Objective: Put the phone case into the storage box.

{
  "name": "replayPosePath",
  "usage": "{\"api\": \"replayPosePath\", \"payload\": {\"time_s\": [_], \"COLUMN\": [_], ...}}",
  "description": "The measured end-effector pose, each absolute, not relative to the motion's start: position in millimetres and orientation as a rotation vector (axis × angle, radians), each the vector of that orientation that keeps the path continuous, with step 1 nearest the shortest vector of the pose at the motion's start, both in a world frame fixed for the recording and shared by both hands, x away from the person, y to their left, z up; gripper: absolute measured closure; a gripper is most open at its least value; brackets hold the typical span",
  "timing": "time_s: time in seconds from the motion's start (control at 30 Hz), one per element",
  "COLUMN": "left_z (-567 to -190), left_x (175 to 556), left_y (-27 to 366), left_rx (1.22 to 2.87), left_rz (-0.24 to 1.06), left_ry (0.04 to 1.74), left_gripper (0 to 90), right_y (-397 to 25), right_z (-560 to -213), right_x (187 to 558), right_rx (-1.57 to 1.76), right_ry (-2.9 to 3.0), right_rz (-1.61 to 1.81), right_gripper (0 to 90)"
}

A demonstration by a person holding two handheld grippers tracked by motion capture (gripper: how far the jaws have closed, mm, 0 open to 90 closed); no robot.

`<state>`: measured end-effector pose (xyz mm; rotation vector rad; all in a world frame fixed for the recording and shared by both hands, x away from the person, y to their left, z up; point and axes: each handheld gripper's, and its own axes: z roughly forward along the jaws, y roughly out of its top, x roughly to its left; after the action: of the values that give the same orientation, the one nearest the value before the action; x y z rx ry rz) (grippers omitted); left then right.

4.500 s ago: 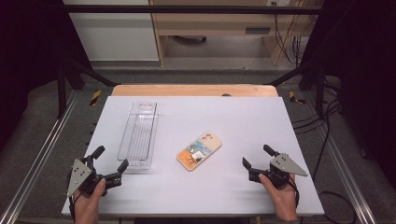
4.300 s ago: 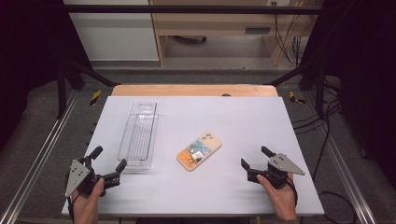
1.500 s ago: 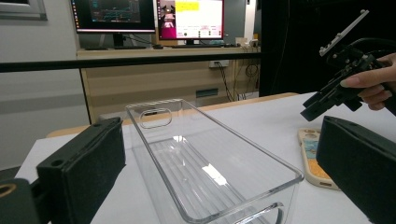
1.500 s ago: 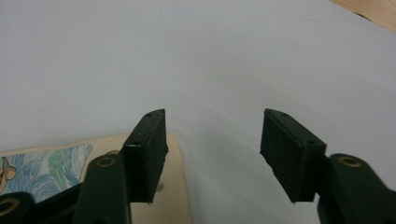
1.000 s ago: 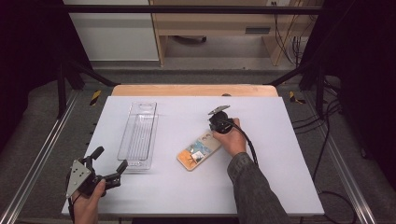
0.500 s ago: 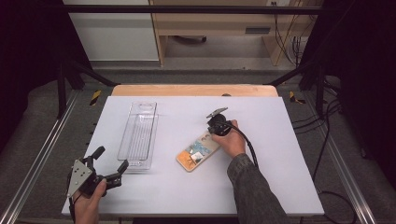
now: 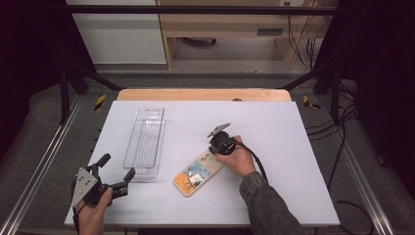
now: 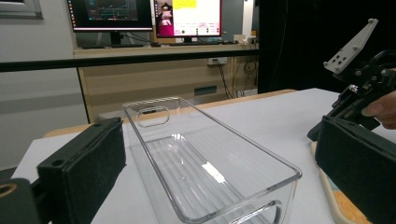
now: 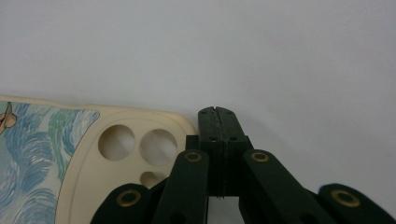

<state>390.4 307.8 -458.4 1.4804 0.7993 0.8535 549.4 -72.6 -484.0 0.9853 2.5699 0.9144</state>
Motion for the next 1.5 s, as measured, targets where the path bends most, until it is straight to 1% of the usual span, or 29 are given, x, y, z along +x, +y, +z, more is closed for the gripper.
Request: {"api": "replayPosePath", "payload": {"time_s": [0.67,0.87,1.3,1.33,1.43,1.5], "left_z": [-458.4,-458.0,-458.5,-458.0,-457.7,-457.7], "left_x": [390.6,390.1,389.7,389.2,389.4,389.6], "left_y": [306.9,308.1,307.7,307.2,306.9,306.9], "left_rx": [1.487,1.484,1.491,1.492,1.494,1.494], "left_rz": [0.850,0.851,0.846,0.848,0.849,0.848], "left_ry": [0.796,0.798,0.803,0.802,0.804,0.807], "left_gripper": [1.6,1.6,1.7,1.7,1.6,1.6], "right_y": [-57.3,-64.4,-87.8,-94.9,-105.2,-112.7], "right_z": [-480.4,-483.3,-467.4,-465.1,-462.4,-459.4], "right_x": [527.6,529.6,532.8,531.5,529.0,526.1], "right_rx": [0.938,1.015,1.093,1.103,1.138,1.161], "right_ry": [2.614,2.521,2.231,2.193,2.145,2.111], "right_rz": [0.973,1.029,1.209,1.227,1.272,1.296], "right_gripper": [90.0,90.0,89.4,83.5,72.9,62.0]}}
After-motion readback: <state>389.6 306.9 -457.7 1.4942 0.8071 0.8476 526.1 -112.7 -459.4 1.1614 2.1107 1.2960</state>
